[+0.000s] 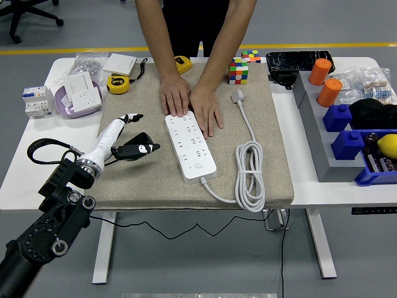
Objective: Pick up the plug,place it near the board,insert it into the board,press the button
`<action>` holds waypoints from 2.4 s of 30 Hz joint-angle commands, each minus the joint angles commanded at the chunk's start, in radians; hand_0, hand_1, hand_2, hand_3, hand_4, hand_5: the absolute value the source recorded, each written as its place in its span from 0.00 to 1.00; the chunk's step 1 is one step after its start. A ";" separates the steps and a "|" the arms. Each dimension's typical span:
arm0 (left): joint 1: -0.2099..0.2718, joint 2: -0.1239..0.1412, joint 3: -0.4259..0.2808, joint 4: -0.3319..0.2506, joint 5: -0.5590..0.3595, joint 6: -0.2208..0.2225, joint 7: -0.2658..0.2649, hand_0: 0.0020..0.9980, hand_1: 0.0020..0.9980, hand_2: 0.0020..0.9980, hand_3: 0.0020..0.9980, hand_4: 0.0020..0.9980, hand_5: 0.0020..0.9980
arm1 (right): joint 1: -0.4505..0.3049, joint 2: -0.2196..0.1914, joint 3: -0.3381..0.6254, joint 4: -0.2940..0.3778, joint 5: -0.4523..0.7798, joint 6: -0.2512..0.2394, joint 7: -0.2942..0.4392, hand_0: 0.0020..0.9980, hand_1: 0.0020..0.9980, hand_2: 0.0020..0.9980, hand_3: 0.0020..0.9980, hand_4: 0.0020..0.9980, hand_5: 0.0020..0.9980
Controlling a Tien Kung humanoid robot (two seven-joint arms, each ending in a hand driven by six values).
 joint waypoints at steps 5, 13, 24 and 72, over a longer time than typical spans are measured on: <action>-0.014 -0.006 0.011 0.043 0.029 0.025 -0.003 0.91 0.91 0.86 0.84 1.00 0.37 | 0.001 -0.001 0.003 0.000 -0.003 0.000 -0.001 0.96 0.90 0.85 0.85 1.00 0.96; -0.029 -0.012 0.022 0.113 0.099 0.075 -0.006 0.75 0.74 0.71 0.71 1.00 0.34 | 0.001 -0.002 0.007 0.000 -0.005 0.000 -0.001 0.95 0.90 0.85 0.85 1.00 0.96; -0.036 -0.019 0.025 0.139 0.173 0.123 0.003 0.68 0.67 0.64 0.62 1.00 0.30 | 0.003 -0.003 0.005 0.000 -0.003 0.000 0.000 0.95 0.90 0.85 0.85 1.00 0.96; -0.099 0.025 0.122 0.119 0.167 0.176 0.000 0.47 0.47 0.41 0.43 0.64 0.23 | 0.002 -0.006 0.000 0.000 0.003 0.001 -0.001 0.95 0.90 0.85 0.85 1.00 0.95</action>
